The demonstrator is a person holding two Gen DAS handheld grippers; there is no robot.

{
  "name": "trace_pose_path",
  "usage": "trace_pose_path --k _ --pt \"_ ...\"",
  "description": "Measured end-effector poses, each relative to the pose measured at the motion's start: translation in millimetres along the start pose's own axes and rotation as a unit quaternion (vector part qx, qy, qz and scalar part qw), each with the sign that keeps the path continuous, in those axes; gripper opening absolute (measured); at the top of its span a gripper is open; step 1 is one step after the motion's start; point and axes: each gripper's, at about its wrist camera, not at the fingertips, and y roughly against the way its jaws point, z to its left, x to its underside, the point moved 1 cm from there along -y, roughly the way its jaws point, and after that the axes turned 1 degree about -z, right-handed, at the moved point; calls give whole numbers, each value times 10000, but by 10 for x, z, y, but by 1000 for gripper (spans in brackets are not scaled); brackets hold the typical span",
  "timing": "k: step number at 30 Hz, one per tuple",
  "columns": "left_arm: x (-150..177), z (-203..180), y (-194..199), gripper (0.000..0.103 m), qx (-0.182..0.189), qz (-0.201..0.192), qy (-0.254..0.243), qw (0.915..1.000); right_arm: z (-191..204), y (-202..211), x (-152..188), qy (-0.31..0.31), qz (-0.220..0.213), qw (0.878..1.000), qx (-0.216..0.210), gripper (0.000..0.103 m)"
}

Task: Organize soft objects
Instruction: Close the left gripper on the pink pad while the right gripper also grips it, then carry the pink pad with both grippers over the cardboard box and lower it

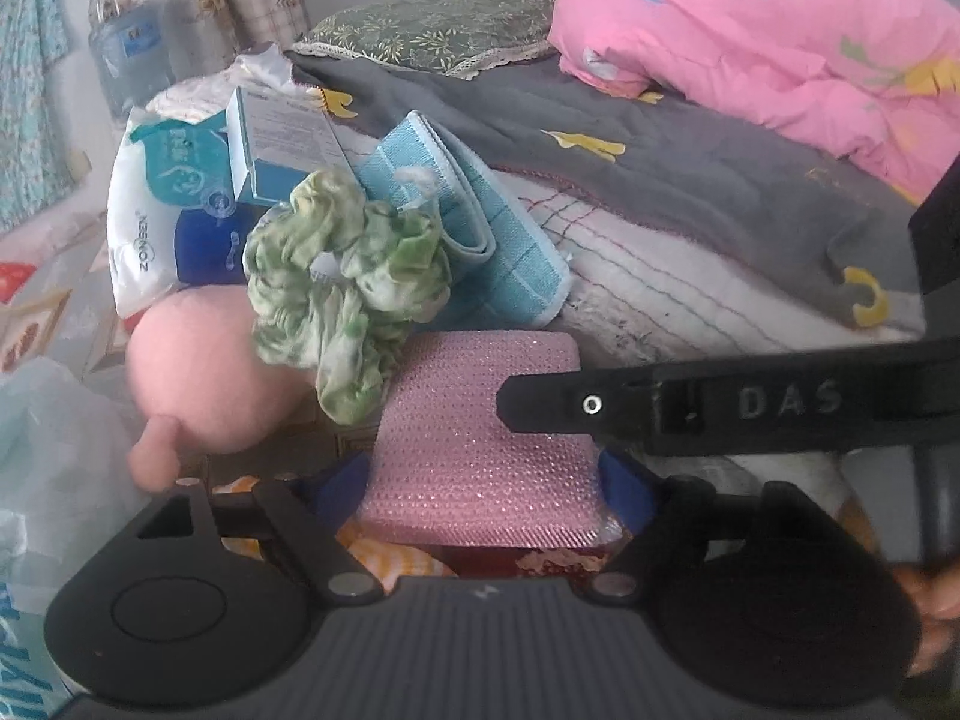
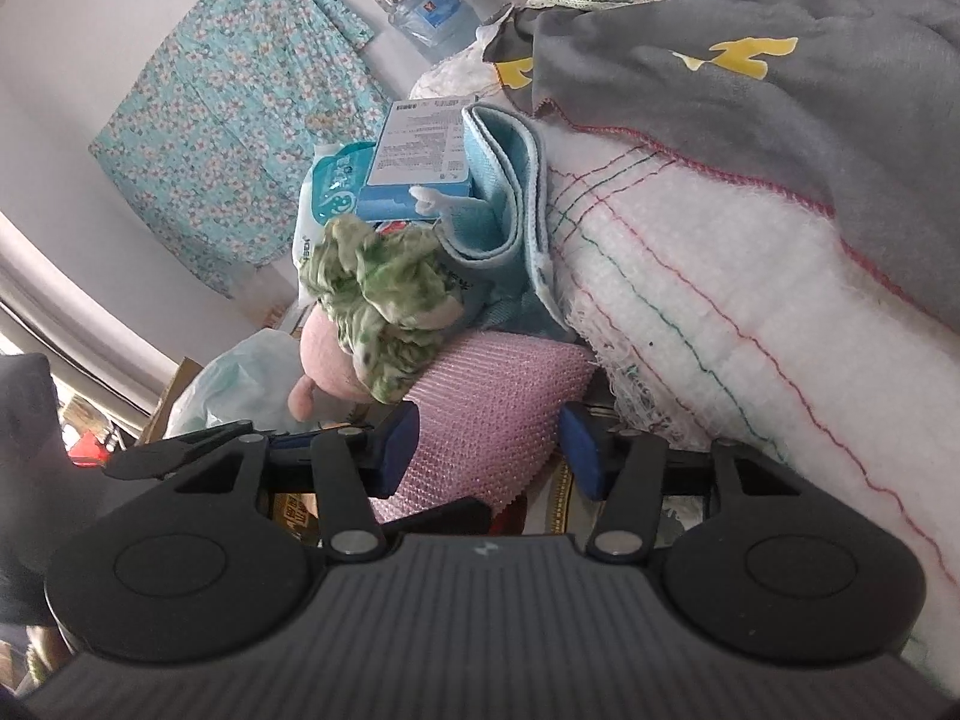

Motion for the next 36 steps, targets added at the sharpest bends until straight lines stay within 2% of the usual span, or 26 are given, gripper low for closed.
trace_pose_path --k 4,9,16,21,25,29,36 --pt "30 -4 35 81 -60 -115 40 9999 -24 19 -3 -109 -45 9999 -74 48" --pt "42 -82 227 81 -251 -390 -108 9989 27 118 23 -112 -113 9996 -224 47" --pt "64 -194 553 81 -367 -806 -155 9960 269 423 27 237 -449 9983 -293 47" --pt "104 -230 896 81 -651 -1177 -175 9908 490 608 17 543 -587 9955 -514 47" --pt "177 -118 1234 81 -1032 -1481 24 9836 826 643 -31 971 -600 9892 -914 48" --pt "287 96 1558 81 -1566 -1666 331 9729 1240 526 -74 1379 -376 9790 -1454 48" --pt "545 803 2063 81 -2518 -1683 1116 9465 2258 -3 -44 2269 368 9464 -2270 48"
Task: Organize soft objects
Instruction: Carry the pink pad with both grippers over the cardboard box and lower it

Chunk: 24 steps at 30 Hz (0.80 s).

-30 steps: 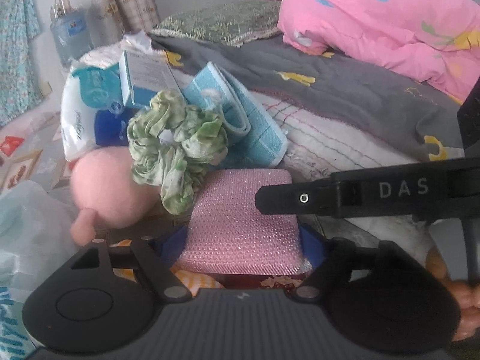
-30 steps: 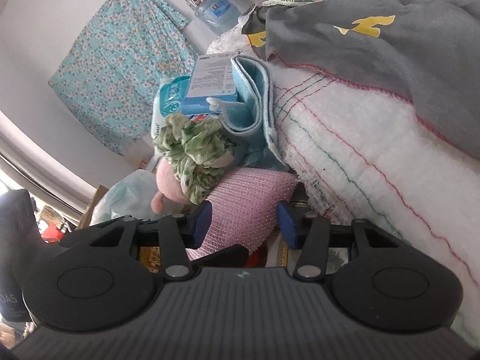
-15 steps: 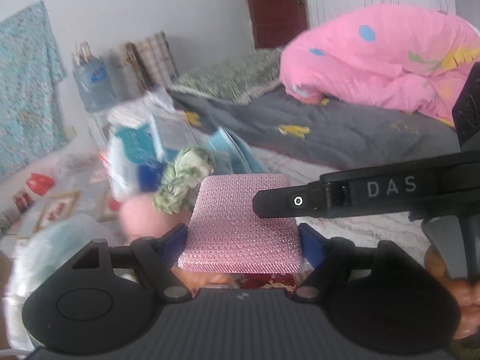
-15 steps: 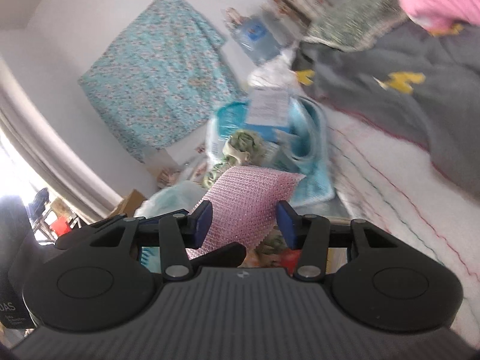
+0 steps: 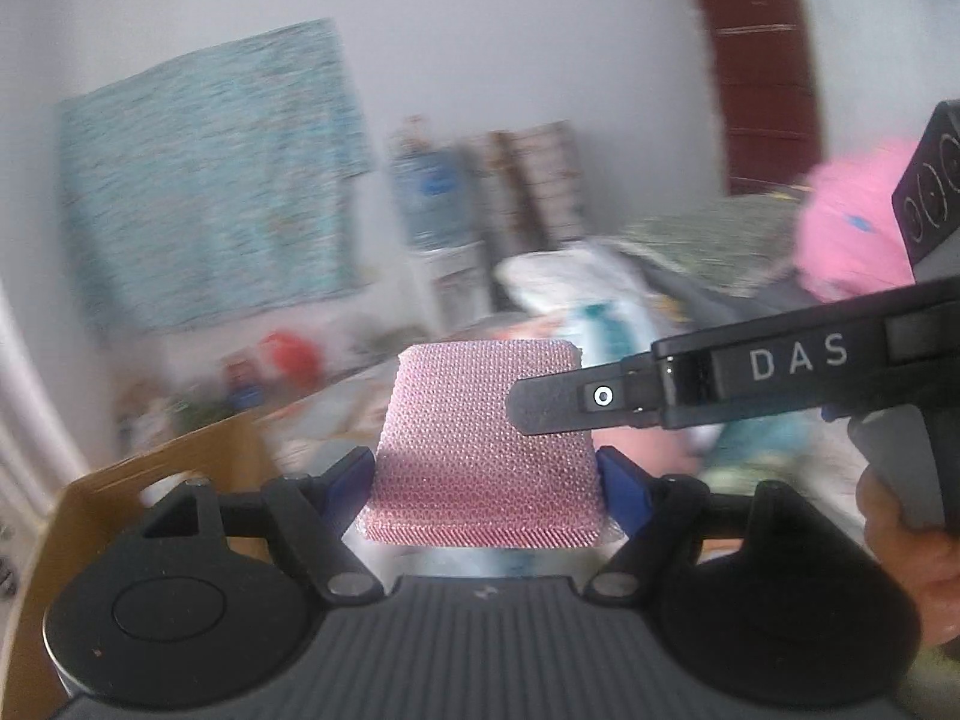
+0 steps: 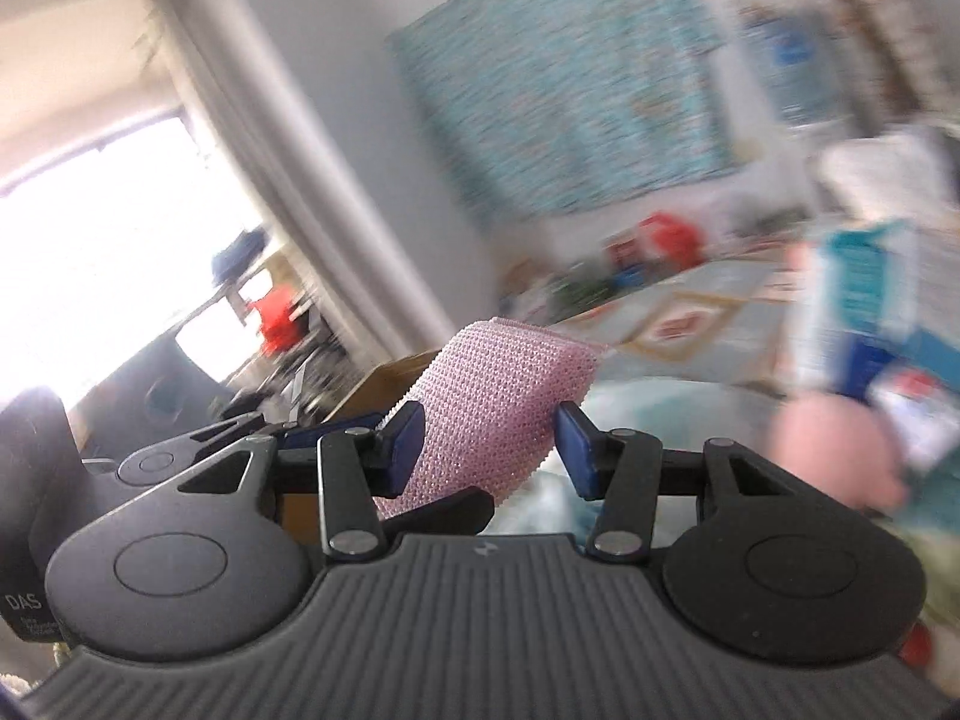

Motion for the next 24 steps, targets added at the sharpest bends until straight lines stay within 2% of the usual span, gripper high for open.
trace_pose_path --k 4,9,15,20,24 --pt "10 540 -94 81 -493 292 214 9981 326 -692 -190 182 625 9971 -406 48" --pt "56 1271 -330 81 -838 824 457 9920 624 -1613 -341 115 1506 9861 -692 48" --pt "173 2111 -708 81 -934 1560 788 9802 886 -2590 -391 33 2342 9701 -643 48" --pt "304 2621 -1064 81 -1030 2192 863 9664 798 -3355 -356 -257 2945 9536 -563 48" --pt "412 2862 -1401 81 -1163 2620 876 9540 708 -3913 -240 -506 3326 9407 -431 48"
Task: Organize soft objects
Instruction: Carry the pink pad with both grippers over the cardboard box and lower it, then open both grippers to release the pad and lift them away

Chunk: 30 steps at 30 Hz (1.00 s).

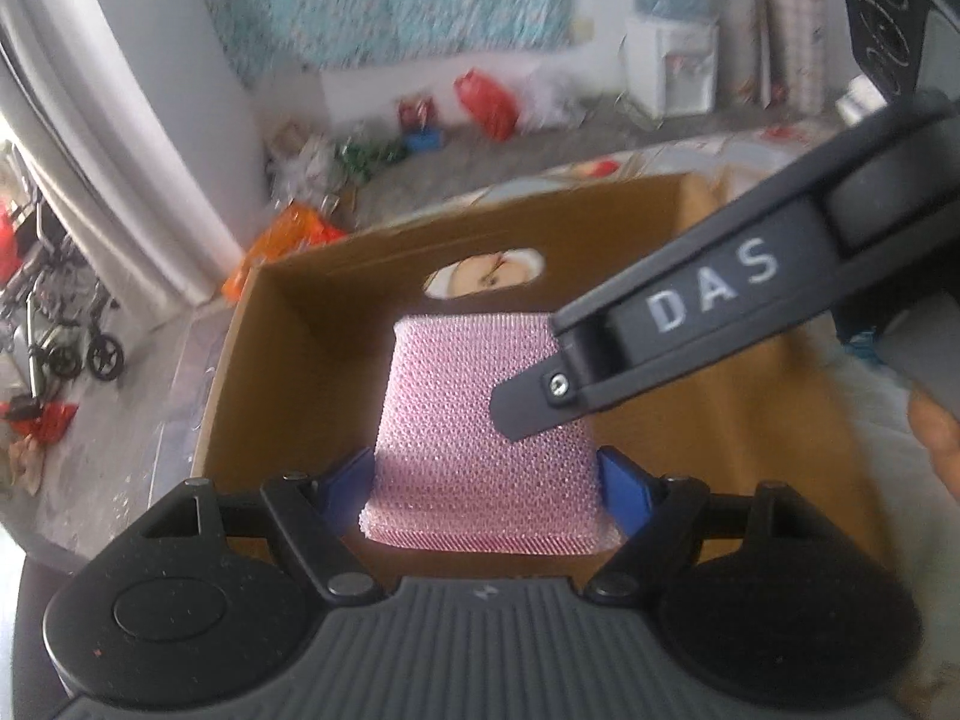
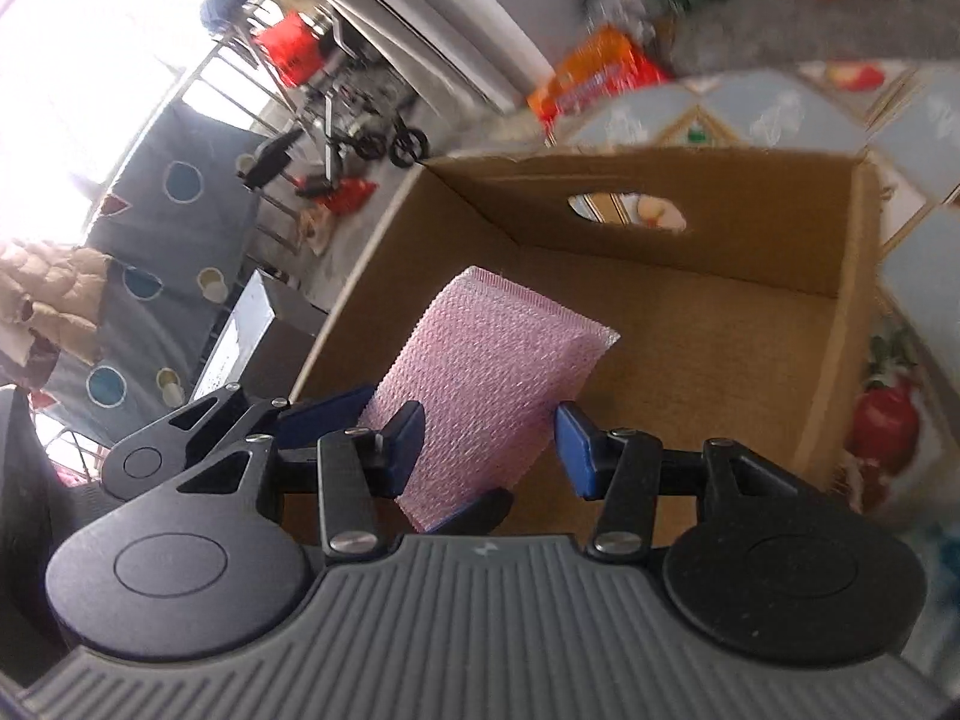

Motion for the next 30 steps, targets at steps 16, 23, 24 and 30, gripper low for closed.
trace_pose_path --k 16,23,24,30 --pt "-68 121 -787 81 -789 678 -153 9945 -569 -925 -468 -872 461 9951 -31 49" --pt "-12 154 -913 86 -1049 807 -164 9911 -693 -994 -512 -1160 420 9922 -182 54" --pt "-36 180 -932 90 -1091 774 -130 9909 -699 -996 -508 -1196 431 9917 -208 54" --pt "-20 284 -791 91 -900 650 62 9938 -716 -981 -533 -1166 283 9921 -352 57"
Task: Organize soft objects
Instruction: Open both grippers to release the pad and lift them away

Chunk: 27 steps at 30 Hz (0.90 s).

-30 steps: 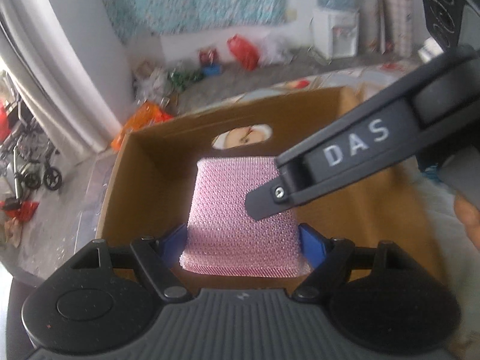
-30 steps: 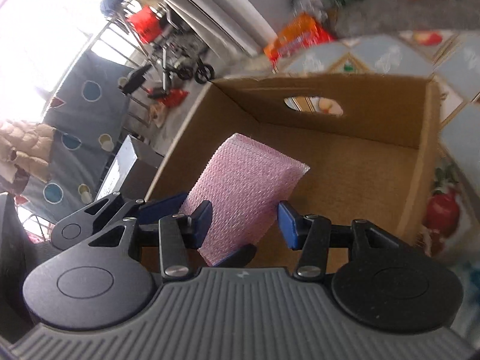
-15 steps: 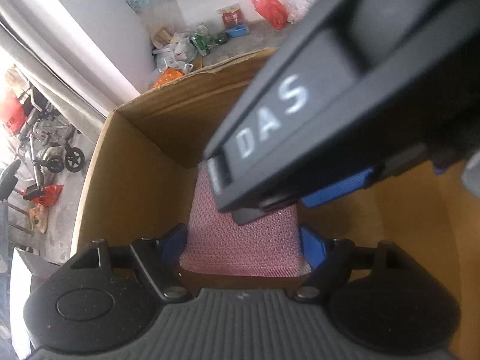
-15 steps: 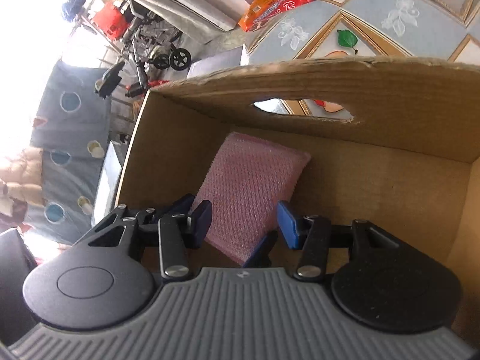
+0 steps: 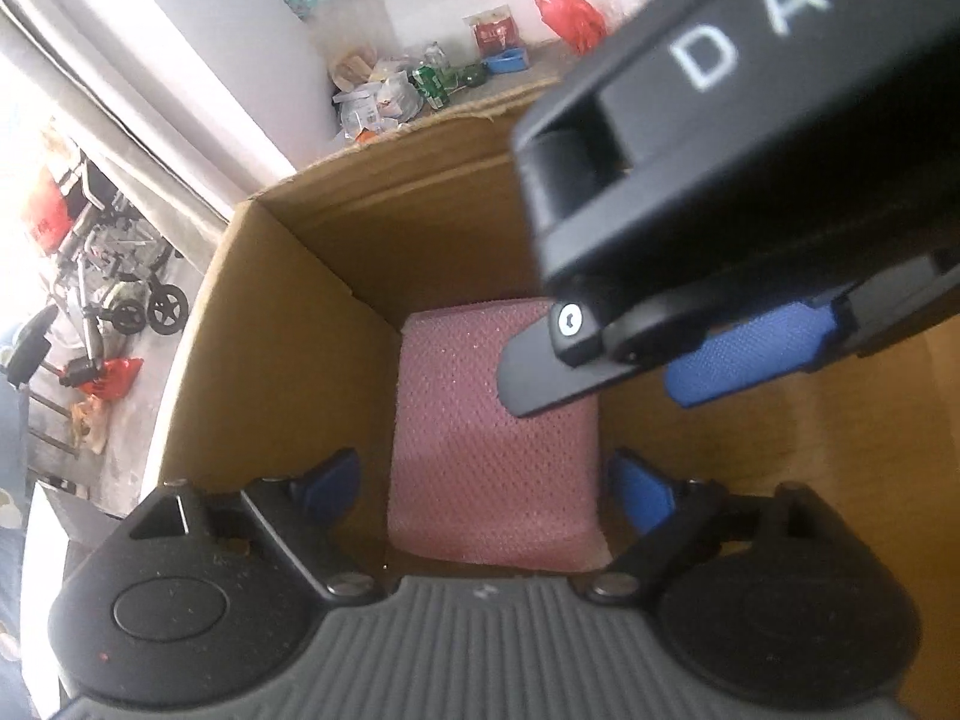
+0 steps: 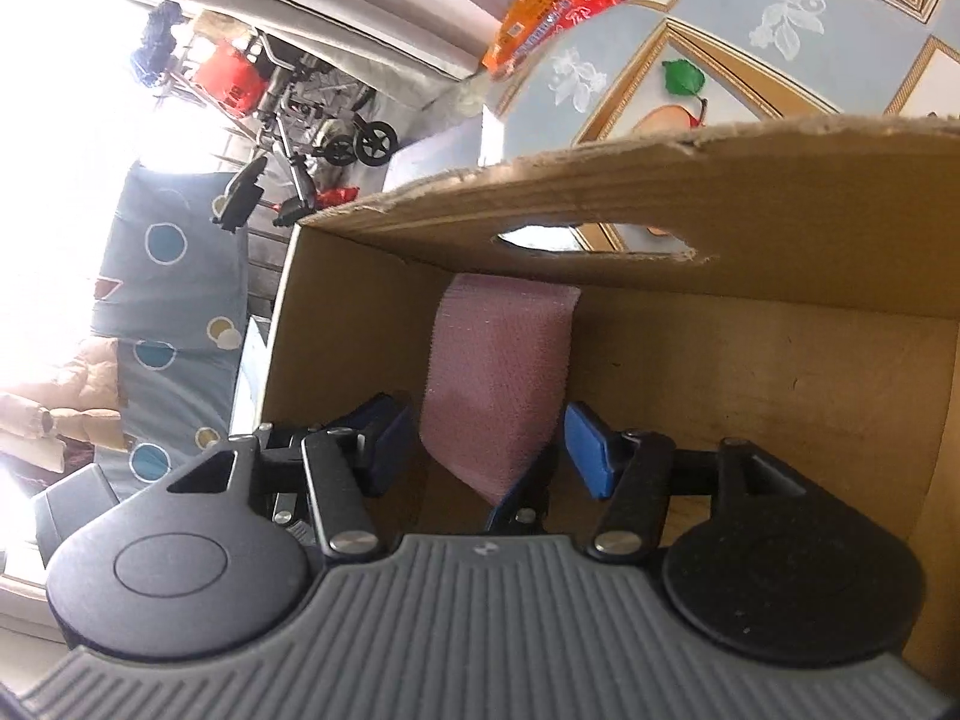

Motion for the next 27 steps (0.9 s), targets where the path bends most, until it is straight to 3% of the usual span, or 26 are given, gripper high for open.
trace_pose_path --k 8,15,20,24,27 --pt "93 300 449 91 295 -241 429 9984 104 303 47 57 -257 9980 -578 59" --pt "300 481 1294 93 1024 -797 950 9870 238 1156 249 310 -885 9897 -1081 60" --pt "392 391 1848 93 1206 -1227 1004 9800 122 1815 520 394 -1238 9848 -1155 62" --pt "548 -34 2206 93 1519 -1402 885 9744 -70 2400 827 563 -1463 9824 -1013 63" --pt "564 -371 2328 93 1837 -1529 618 9690 -274 2879 1096 711 -1668 9811 -681 68"
